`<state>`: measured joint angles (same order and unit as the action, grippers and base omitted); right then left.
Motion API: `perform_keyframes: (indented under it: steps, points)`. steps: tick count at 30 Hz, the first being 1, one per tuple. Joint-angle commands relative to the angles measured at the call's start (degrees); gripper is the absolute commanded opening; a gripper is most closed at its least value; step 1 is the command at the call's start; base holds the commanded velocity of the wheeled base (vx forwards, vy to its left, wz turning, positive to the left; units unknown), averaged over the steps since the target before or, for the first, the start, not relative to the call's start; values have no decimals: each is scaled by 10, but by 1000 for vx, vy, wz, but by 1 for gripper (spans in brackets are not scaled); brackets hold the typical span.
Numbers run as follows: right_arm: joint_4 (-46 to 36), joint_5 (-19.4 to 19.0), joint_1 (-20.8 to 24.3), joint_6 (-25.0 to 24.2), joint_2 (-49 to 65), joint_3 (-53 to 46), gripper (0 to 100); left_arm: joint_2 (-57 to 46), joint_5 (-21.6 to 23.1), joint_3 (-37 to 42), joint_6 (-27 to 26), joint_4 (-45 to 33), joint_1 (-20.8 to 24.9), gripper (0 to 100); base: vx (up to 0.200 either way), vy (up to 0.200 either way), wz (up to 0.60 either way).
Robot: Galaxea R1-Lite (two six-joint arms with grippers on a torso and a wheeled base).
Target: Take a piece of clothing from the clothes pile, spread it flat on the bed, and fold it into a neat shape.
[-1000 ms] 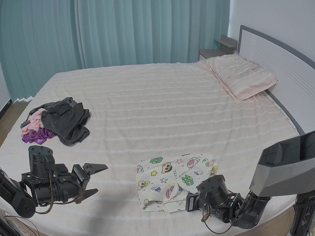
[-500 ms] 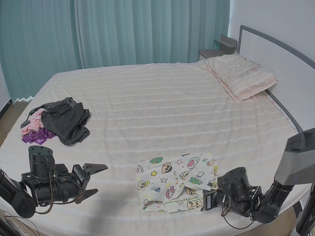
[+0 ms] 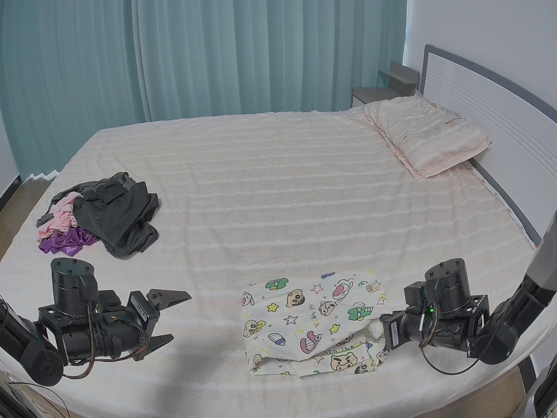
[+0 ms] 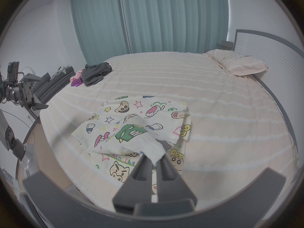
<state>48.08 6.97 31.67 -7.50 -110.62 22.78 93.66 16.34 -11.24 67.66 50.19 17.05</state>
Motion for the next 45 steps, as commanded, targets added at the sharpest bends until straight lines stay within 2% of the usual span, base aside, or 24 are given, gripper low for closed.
perform_keyframes:
  steps: [1, 8, 22, 23, 29, 30, 32, 36, 39, 40, 41, 45]
  points:
    - [-75, -18, -17, 20, 77, 44, 0, 3, 0, 0, 0, 1, -1, 100, 0, 0, 0]
    - [-158, -45, -13, 64, 122, 49, 0, 10, -1, 6, 0, 20, -1, 100, 0, 0, 0]
    - [-142, -57, -8, 87, 53, -55, 0, 14, 0, 9, 0, 25, -1, 100, 0, 0, 0]
    - [-139, -57, -8, 88, 52, -57, 100, 15, 0, 9, 0, 25, -1, 100, 0, 0, 0]
    - [-124, -64, -30, 92, 81, -69, 100, 15, 0, 9, 0, 25, -1, 100, 0, 0, 0]
    - [-123, -71, -33, 91, 89, -69, 100, 15, 0, 9, 0, 25, -1, 100, 0, 0, 0]
    - [-120, -112, -49, 87, 109, -56, 100, 15, 0, 9, 0, 25, -1, 100, 0, 0, 0]
    - [-119, -122, -75, 67, 66, -15, 100, 15, 1, 9, 0, 25, 0, 100, 0, 0, 0]
    - [-91, -125, -95, 3, -9, 38, 100, 15, 1, 10, 1, 25, 1, 100, 0, 0, 0]
    - [-86, -125, -96, -3, -17, 43, 100, 15, 1, 10, 1, 25, 1, 100, 0, 0, 0]
    - [-55, -123, -99, -43, -67, 74, 100, 15, 1, 10, 1, 25, 1, 100, 0, 0, 0]
    - [6, -121, -100, -86, -148, 119, 100, 17, 1, 9, 1, 25, 1, 100, 0, 0, 0]
